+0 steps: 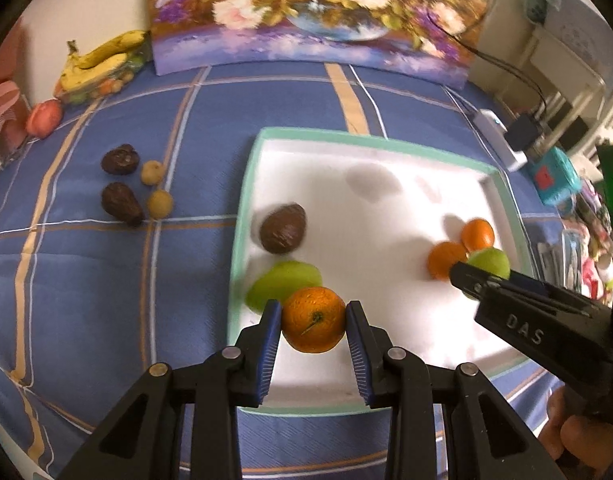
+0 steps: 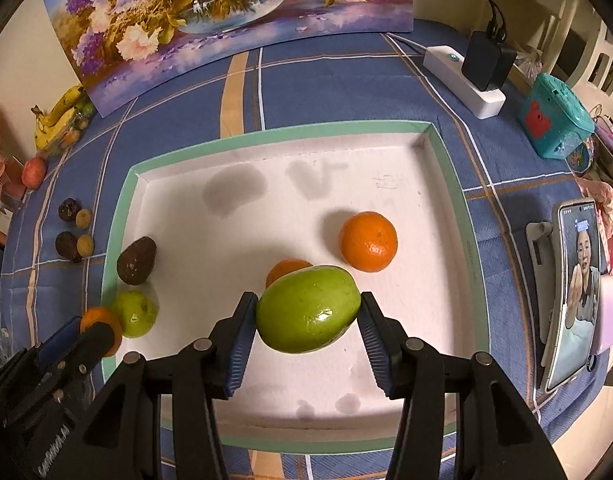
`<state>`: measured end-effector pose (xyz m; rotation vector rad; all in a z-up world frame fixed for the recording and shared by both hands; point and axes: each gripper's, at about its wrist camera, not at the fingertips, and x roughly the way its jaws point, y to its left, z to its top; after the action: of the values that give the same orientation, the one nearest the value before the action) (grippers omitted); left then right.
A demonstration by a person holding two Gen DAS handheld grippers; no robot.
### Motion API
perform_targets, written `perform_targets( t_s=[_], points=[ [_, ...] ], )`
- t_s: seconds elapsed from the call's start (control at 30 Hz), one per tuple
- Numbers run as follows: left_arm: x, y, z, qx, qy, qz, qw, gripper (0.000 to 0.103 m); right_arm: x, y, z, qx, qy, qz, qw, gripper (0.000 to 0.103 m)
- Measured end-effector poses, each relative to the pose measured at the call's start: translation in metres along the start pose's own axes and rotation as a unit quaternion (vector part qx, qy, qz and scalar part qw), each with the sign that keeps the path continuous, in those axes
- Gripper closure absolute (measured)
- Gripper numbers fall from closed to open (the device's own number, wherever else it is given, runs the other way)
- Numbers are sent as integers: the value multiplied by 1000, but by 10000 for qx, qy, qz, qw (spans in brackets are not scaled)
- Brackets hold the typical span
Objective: Organize fruits
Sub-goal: 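Open the left tool to release the orange while the right tool releases the green fruit, then withdraw both open tools from the tray toward the brown fruits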
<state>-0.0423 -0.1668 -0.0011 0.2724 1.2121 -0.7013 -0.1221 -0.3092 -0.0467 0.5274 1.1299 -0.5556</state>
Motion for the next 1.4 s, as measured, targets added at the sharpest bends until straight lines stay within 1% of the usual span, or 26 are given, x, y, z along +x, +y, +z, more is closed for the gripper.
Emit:
perform_targets(
  t_s=[0.2,0.43,0.63,0.77,1.0,1.1,1.17,1.23,1.3,1.33,1.4],
  points=[
    [16,-6,-5,105,276,51,9996,68,10,-4,-7,-29,222,-70,9997,50],
    [34,0,-10,13,584,156,9982,68,25,-5,-12,-55,463,-141,9988,50],
    [31,-1,-11,15,597,98,9982,67,27,-3,-11,-85,479,-184,9986,50],
    [28,-3,-10,64,586,98,9982,66,21,-1,-11,-89,404,-212,9989,50],
    [15,1,-4,30,350,33,9994,65,5,2,-8,-94,162,-209,9996,50],
    [6,11,0,-98,203,8,9997,65,-2,6,-7,-105,45,-199,9997,50],
    [0,22,4,-274,70,73,9996,64,-6,8,-9,-118,-20,-170,9998,50],
    [-4,35,6,-491,-30,214,9986,59,-9,7,-6,-142,-67,-150,9998,50],
    [-7,48,9,-707,-109,358,9968,48,-8,10,-5,-185,-105,-150,9997,50],
    [-8,55,10,-829,-145,422,9956,45,-7,13,-2,-205,-114,-150,9996,49],
    [-10,69,11,-1063,-196,534,9927,34,-6,15,0,-241,-164,-134,9995,43]
  ],
)
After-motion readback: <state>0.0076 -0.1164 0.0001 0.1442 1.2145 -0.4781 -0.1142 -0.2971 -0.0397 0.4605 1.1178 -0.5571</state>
